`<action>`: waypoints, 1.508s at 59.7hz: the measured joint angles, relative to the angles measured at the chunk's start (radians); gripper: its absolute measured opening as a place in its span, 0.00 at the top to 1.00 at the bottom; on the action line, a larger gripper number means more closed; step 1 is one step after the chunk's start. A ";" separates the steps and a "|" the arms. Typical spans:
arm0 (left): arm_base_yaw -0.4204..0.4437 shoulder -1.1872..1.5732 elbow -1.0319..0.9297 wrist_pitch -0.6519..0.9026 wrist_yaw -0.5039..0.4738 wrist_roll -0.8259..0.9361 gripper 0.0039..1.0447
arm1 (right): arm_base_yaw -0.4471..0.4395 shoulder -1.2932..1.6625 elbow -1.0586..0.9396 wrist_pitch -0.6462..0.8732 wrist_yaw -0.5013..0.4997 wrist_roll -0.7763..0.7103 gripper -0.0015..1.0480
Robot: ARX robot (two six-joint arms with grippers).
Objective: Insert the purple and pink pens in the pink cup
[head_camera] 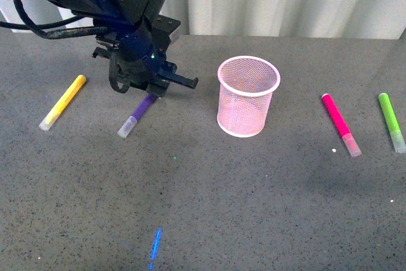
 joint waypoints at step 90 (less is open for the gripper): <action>0.085 -0.758 -0.567 0.706 0.068 -0.526 0.89 | 0.000 0.000 0.000 0.000 0.000 0.000 0.07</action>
